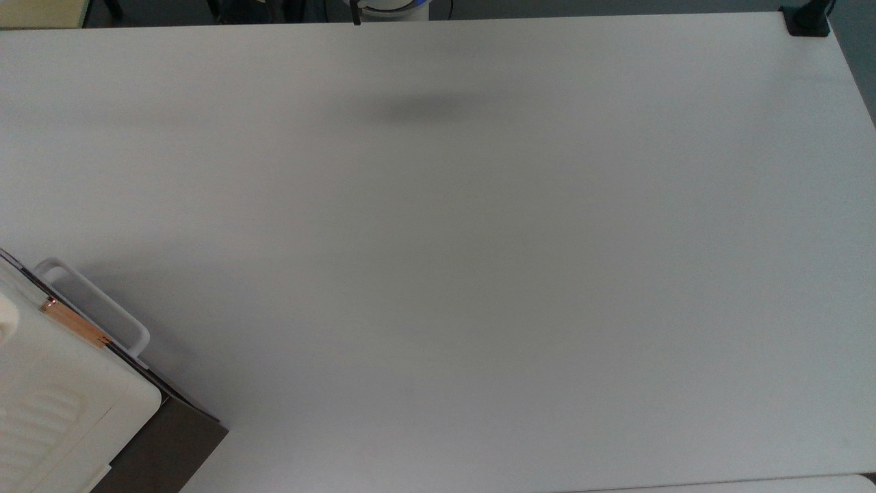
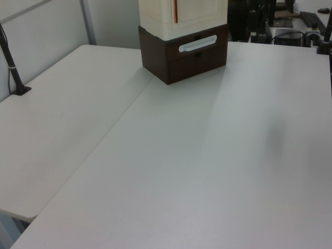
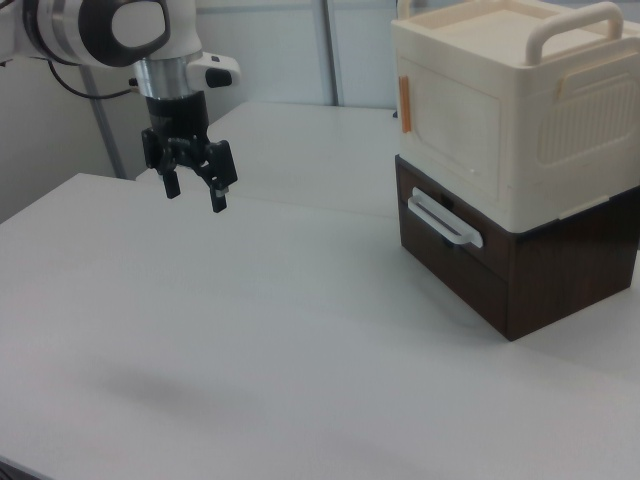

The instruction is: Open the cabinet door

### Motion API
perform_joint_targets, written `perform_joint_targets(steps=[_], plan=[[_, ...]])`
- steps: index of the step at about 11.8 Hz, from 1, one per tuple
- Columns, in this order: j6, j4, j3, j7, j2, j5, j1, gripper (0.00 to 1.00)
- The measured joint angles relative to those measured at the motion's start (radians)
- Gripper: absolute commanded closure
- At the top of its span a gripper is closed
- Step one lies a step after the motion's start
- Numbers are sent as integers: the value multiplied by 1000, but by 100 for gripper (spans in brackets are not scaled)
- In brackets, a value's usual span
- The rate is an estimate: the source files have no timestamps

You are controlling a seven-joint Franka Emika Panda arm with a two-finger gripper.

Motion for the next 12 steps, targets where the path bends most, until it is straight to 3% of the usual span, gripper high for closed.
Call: perform_joint_targets(steps=[10, 12], plan=[[4, 4, -3, -4, 4, 0, -7, 0], [83, 4, -3, -4, 16, 0, -7, 0]])
